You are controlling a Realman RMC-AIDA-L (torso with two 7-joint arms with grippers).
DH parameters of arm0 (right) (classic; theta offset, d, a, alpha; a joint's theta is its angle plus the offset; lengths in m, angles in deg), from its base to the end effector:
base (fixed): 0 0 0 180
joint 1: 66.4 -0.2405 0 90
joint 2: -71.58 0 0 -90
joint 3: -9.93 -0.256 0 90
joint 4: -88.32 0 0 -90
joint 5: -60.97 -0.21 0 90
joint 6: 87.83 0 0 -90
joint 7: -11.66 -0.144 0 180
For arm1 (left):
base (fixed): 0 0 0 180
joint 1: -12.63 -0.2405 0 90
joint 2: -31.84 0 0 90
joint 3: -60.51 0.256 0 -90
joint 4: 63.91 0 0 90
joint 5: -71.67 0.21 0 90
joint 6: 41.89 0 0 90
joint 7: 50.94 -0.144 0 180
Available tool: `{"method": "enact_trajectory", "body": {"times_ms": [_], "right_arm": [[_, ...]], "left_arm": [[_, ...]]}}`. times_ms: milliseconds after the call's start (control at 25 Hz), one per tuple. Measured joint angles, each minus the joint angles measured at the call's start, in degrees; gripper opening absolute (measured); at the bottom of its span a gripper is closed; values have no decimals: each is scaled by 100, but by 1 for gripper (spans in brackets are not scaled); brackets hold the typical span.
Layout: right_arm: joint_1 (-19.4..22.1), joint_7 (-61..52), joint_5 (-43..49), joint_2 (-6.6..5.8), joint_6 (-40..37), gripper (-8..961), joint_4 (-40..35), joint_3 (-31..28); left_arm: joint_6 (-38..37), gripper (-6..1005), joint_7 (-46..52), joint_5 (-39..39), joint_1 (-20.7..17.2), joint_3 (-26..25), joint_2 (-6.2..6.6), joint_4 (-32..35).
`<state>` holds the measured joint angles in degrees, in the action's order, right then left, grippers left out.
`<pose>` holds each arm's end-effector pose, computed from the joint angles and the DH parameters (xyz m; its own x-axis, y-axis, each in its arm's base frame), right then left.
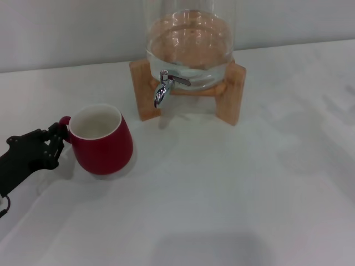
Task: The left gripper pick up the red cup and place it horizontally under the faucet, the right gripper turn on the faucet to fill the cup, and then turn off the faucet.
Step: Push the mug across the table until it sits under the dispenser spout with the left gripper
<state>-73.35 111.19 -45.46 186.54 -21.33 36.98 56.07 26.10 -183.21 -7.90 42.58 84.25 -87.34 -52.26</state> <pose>0.3527 0.3000 0.1373 0.5818 -0.1302 -0.8029 -0.7880 -0.3346 -0.5167 -0.3161 0.3346 -0.0352 0.7050 0.2491 0.6640 0.6494 -0.6029 -0.4634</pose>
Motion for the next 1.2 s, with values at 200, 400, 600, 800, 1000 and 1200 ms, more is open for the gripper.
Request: {"method": "enact_trajectory", "body": {"times_ms": [200, 400, 600, 800, 1000, 1200], "right_arm": [[0, 4, 0, 0, 41, 796, 6, 0], [0, 5, 0, 0, 57, 796, 9, 0], [-1, 6, 0, 0, 58, 796, 19, 0], [-12, 55, 0, 0, 58, 796, 42, 0], [-25, 72, -10, 0, 64, 796, 98, -3], [-40, 83, -13, 0, 66, 796, 99, -9]], "left_arm": [[-181, 105, 202, 360, 127, 0, 0, 147], [-194, 105, 339, 525, 172, -1, 0, 321], [-197, 105, 361, 556, 234, 0, 0, 348], [-200, 105, 361, 629, 305, 53, 0, 351], [-257, 105, 361, 639, 395, 269, -4, 362], [-342, 105, 361, 633, 494, 461, -17, 364]]}}
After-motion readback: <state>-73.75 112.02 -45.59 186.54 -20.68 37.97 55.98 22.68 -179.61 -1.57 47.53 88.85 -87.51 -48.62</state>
